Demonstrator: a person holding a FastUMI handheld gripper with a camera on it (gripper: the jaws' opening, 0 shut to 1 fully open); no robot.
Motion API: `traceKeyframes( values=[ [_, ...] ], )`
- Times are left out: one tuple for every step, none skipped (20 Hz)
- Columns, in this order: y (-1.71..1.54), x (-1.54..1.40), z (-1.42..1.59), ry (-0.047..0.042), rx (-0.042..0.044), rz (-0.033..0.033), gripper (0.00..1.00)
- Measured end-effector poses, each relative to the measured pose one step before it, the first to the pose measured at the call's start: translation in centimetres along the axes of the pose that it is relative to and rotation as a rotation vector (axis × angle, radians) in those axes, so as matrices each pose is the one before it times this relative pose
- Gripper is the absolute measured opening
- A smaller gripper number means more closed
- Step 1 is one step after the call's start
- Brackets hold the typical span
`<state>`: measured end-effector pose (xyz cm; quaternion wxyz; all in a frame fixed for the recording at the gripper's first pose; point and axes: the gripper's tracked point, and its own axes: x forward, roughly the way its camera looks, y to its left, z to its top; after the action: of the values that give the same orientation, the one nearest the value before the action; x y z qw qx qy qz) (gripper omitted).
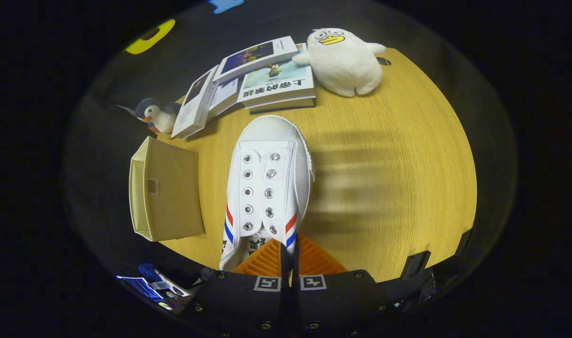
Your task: Open the storage box then place both shoes into the box .Put the left shoe in first, then the right shoe, with the right side of both shoes facing outward in a uniform manner.
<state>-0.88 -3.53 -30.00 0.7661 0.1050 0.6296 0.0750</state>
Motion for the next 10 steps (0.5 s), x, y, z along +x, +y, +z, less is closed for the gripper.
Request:
traceKeyframes(
  values=[
    [0.981, -0.428, 0.211, -0.00627, -0.00998, 0.01013, 0.01],
    [0.989, -0.412, 0.246, -0.00579, -0.01404, 0.00896, 0.01],
    [0.936, -0.291, 0.249, -0.00574, -0.01399, 0.00613, 0.01],
    [0.946, -0.300, 0.262, -0.00270, -0.01266, 0.00515, 0.01],
    [1.075, -0.106, 0.190, -0.00121, -0.01163, 0.00954, 0.01],
    [1.209, -0.162, 0.233, 0.00085, -0.00874, 0.01277, 0.01],
    [1.148, -0.100, 0.198, 0.00194, -0.00931, 0.01346, 0.01],
    [1.208, -0.078, 0.240, 0.00150, -0.01205, 0.01062, 0.01],
    [1.040, 0.002, 0.229, 0.00152, -0.01711, 0.00689, 0.01],
    [1.002, -0.032, 0.316, 0.00048, -0.01968, 0.00250, 0.01]
  ],
)
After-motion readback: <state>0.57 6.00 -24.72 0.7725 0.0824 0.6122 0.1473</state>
